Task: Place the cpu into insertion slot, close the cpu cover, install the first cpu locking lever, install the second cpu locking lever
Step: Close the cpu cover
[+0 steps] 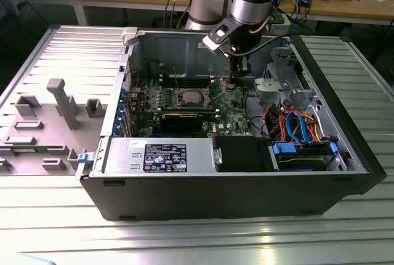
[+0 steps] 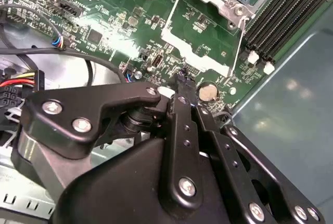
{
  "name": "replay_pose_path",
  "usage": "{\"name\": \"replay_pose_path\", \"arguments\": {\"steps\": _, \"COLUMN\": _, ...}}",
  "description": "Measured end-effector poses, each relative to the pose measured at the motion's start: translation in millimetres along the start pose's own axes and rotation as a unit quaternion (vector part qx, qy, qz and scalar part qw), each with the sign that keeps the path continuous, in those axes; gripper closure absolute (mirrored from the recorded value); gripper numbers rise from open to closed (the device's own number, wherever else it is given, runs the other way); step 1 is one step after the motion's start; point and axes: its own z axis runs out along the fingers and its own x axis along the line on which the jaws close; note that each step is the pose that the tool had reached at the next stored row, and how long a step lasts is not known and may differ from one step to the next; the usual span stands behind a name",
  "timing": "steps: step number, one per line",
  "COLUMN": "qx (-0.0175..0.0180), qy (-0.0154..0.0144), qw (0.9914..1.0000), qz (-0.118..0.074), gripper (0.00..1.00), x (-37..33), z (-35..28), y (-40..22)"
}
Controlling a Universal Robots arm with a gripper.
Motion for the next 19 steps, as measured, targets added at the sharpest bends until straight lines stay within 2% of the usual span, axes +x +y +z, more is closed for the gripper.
{"name": "replay_pose_path", "arguments": {"steps": 1, "qx": 0.0015, "qy": 0.0001, "qw": 1.0, "qz": -0.001, "gripper": 0.89, "x": 0.2, "z": 1.9, "y": -6.3}}
{"name": "replay_pose_path", "arguments": {"steps": 2, "qx": 0.0015, "qy": 0.0001, "qw": 1.0, "qz": -0.001, "gripper": 0.89, "x": 0.3, "z": 2.0, "y": -9.4}}
{"name": "replay_pose_path", "arguments": {"steps": 7, "qx": 0.0015, "qy": 0.0001, "qw": 1.0, "qz": -0.001, "gripper": 0.89, "x": 0.5, "z": 2.0, "y": -12.8}}
{"name": "replay_pose_path", "arguments": {"steps": 19, "qx": 0.0015, "qy": 0.0001, "qw": 1.0, "qz": -0.002, "gripper": 0.89, "x": 0.6, "z": 2.0, "y": -16.5}}
